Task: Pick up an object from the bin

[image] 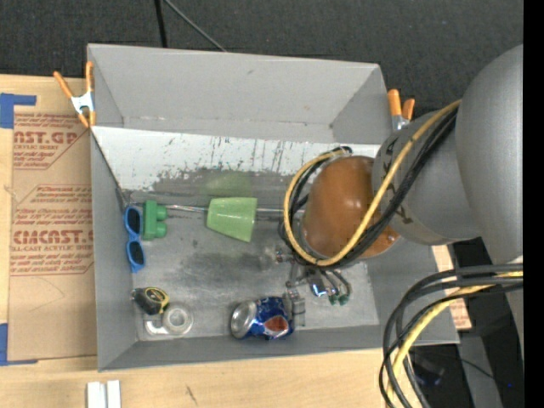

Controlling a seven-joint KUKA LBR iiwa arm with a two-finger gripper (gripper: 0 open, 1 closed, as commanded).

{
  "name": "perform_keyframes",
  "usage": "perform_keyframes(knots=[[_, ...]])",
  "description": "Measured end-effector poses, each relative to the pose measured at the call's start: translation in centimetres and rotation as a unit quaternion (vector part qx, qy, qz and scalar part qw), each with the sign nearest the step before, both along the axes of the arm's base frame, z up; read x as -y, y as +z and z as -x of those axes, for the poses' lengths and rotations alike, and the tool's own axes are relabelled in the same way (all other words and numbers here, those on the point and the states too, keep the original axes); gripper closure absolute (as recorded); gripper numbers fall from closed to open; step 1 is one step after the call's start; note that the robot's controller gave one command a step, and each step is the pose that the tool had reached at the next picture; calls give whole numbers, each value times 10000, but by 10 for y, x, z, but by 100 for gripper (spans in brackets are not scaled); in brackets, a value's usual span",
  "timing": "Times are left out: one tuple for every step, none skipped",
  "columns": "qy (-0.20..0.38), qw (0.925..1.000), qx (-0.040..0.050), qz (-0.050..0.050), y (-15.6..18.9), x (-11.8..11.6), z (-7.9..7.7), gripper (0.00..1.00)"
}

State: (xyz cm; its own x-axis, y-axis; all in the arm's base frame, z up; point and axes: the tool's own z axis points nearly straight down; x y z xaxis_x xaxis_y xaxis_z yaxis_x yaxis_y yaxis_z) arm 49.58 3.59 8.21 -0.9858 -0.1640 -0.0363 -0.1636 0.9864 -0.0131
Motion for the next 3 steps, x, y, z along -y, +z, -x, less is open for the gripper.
perform_keyframes(knots=[[1252, 9920, -170, -12, -12, -4, -71, 0], [-1957, 9805, -161, -74, 48, 33, -50, 0], [-1280, 9917, -114, -58, 4, 9, -11, 0]])
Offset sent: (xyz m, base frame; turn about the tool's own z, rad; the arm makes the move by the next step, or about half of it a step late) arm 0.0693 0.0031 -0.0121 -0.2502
